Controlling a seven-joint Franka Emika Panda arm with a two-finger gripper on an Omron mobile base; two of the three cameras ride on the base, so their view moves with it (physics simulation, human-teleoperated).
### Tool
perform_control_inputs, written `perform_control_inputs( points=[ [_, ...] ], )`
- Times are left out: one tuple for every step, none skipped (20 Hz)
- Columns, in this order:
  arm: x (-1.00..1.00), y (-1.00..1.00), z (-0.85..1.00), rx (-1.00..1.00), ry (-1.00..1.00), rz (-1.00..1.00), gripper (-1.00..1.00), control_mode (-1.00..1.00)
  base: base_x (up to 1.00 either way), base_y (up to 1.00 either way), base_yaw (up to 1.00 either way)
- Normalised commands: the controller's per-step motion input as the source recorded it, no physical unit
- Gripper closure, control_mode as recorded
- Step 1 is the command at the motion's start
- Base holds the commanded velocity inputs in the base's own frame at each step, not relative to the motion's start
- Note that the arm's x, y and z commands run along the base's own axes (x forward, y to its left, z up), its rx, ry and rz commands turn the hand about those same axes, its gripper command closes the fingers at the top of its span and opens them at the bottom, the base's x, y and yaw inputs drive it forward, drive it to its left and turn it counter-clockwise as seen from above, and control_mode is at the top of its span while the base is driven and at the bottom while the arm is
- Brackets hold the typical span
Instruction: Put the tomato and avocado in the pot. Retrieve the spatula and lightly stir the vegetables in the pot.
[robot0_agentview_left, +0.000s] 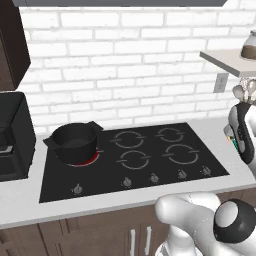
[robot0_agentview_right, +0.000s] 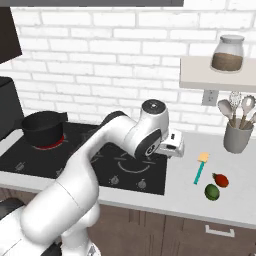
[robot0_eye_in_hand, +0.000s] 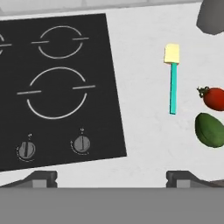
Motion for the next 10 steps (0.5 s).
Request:
perform_control_inputs(
  points=[
    [0.00,-1.00,-0.34,0.00,0.00,-0.08,-1.00,-1.00,0.00,0.00,0.00],
    [0.00,-1.00,-0.34,0.00,0.00,-0.07,-1.00,-1.00,0.00,0.00,0.00],
    [0.00,-1.00,-0.34,0.00,0.00,-0.07,-1.00,-1.00,0.00,0.00,0.00],
    [0.00,-1.00,-0.36,0.00,0.00,-0.06,-1.00,-1.00,0.00,0.00,0.00],
    [0.00,-1.00,-0.39,0.00,0.00,-0.06,-1.00,-1.00,0.00,0.00,0.00],
    [0.00,-1.00,-0.39,0.00,0.00,-0.05,-1.00,-1.00,0.00,0.00,0.00],
    [0.00,-1.00,-0.40,0.00,0.00,-0.05,-1.00,-1.00,0.00,0.00,0.00],
    [0.00,-1.00,-0.40,0.00,0.00,-0.05,-1.00,-1.00,0.00,0.00,0.00],
    [0.00,-1.00,-0.40,0.00,0.00,-0.05,-1.00,-1.00,0.00,0.00,0.00],
    [0.00,-0.99,-0.39,0.00,0.00,-0.05,-1.00,-1.00,0.00,0.00,0.00]
  ],
)
